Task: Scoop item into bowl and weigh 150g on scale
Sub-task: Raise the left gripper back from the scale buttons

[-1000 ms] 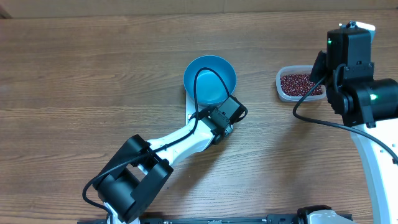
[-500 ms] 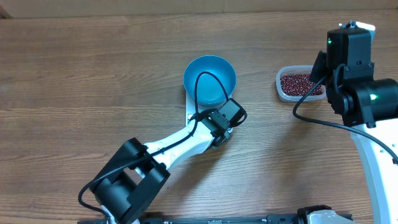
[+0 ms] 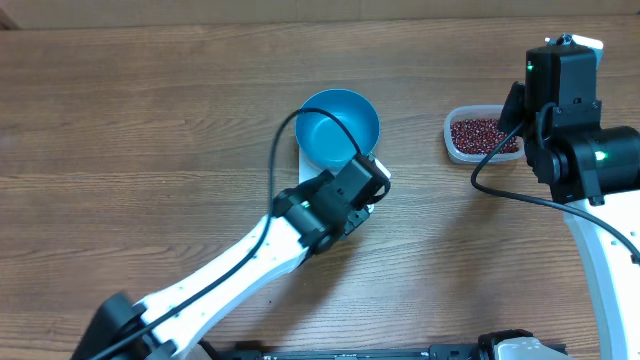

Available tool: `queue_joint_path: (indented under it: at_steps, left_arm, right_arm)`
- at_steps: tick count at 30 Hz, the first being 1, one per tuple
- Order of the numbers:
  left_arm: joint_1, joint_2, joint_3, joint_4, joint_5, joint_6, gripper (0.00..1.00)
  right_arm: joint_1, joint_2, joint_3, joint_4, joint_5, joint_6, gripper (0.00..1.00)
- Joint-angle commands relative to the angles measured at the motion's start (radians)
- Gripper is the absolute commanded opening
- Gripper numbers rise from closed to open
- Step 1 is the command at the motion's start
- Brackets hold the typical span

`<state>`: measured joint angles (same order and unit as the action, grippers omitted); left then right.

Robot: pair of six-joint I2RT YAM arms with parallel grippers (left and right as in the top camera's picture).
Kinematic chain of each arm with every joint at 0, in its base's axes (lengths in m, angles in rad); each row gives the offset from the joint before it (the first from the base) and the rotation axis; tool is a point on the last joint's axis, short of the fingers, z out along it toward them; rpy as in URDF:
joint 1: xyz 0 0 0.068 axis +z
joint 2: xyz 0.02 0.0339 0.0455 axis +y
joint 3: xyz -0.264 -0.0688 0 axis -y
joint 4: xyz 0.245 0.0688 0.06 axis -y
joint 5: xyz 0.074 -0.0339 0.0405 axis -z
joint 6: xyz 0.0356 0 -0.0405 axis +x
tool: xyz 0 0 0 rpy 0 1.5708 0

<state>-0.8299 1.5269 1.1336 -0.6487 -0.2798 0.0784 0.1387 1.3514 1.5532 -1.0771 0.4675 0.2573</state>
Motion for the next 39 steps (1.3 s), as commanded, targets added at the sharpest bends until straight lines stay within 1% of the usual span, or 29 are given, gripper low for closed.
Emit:
queue_joint_path:
  at_steps: [1,5,9,15,18,19,20,21,22,23,24,39]
  left_arm:
    - [0.001,-0.081,-0.005,-0.002,0.011,-0.047,0.04]
    - [0.029,-0.135,-0.005,-0.002,0.008,-0.119,0.04]
    - [0.109,-0.181,-0.005,-0.002,0.032,-0.231,0.04]
    - [0.201,-0.245,-0.005,-0.002,0.193,-0.232,0.04]
    - [0.224,-0.275,-0.005,-0.002,0.228,-0.232,0.05]
    - [0.227,-0.283,-0.005,-0.002,0.229,-0.232,0.11]
    - [0.228,-0.29,-0.005,-0.002,0.228,-0.232,0.22]
    - [0.228,-0.296,-0.005,-0.002,0.228,-0.232,0.35]
    - [0.227,-0.299,-0.005,-0.002,0.229,-0.232,0.75]
    - [0.227,-0.299,-0.005,-0.002,0.229,-0.232,0.95]
    - [0.227,-0.299,-0.005,-0.003,0.228,-0.232,1.0]
    - [0.227,-0.299,-0.005,-0.002,0.226,-0.233,0.99]
  right_arm:
    - [-0.002,0.001,0.023,0.006,0.002,0.0,0.04]
    - [-0.002,0.001,0.023,0.013,0.002,0.0,0.04]
    - [-0.002,0.001,0.023,0.024,0.002,0.0,0.04]
    - [-0.002,0.001,0.023,0.025,0.003,0.0,0.04]
    - [-0.002,0.001,0.023,0.025,0.002,0.0,0.04]
    - [-0.002,0.001,0.023,0.026,0.002,0.0,0.04]
    - [-0.002,0.001,0.023,0.027,0.002,0.0,0.04]
    - [-0.002,0.001,0.023,0.029,0.002,0.0,0.04]
    - [-0.002,0.001,0.023,0.032,0.002,0.0,0.04]
    - [-0.002,0.001,0.023,0.033,0.002,0.0,0.04]
    - [-0.002,0.001,0.023,0.033,0.002,0.0,0.04]
    - [-0.002,0.001,0.023,0.033,0.002,0.0,0.04]
